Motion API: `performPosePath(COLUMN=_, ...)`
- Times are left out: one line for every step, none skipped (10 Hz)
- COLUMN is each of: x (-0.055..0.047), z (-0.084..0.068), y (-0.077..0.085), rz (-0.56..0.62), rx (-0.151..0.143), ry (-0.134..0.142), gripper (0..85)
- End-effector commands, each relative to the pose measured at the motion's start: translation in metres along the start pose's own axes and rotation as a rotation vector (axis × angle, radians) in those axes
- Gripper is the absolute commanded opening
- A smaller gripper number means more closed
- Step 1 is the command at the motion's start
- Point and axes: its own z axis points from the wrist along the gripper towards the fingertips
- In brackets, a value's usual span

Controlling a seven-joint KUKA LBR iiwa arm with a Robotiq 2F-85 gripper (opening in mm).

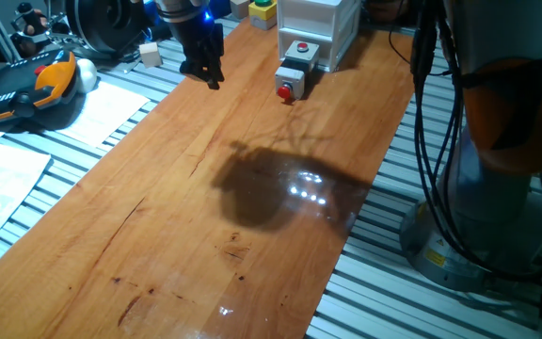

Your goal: Press the button horizontally

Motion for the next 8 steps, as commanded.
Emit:
performPosePath(x=0.0001, z=0.0, y=0.0, rz=0.0, rx=0.0, ry=0.0, gripper=0.0)
performPosePath(x=0.0002, z=0.0001, y=0.0001, rz=0.0, rx=-0.001, ry=-0.003, gripper=0.0)
performPosePath(x=0.0003, z=0.0002, y=0.0001, rz=-0.002, rx=-0.001, ry=-0.005, gripper=0.0)
performPosePath(x=0.0003, z=0.0002, y=0.0001, rz=-0.006, rx=-0.001, ry=-0.005, gripper=0.0)
performPosePath(x=0.0004, z=0.0003, y=0.0001, rz=-0.008, rx=-0.003, ry=-0.005, gripper=0.0)
performPosePath(x=0.0004, z=0.0002, y=0.0001, rz=-0.008, rx=-0.003, ry=-0.005, gripper=0.0)
performPosePath(x=0.0004, z=0.0002, y=0.0001, rz=-0.008, rx=-0.003, ry=-0.005, gripper=0.0)
performPosePath(x=0.0004, z=0.0002, y=0.0001, rz=0.0, rx=-0.003, ry=-0.005, gripper=0.0)
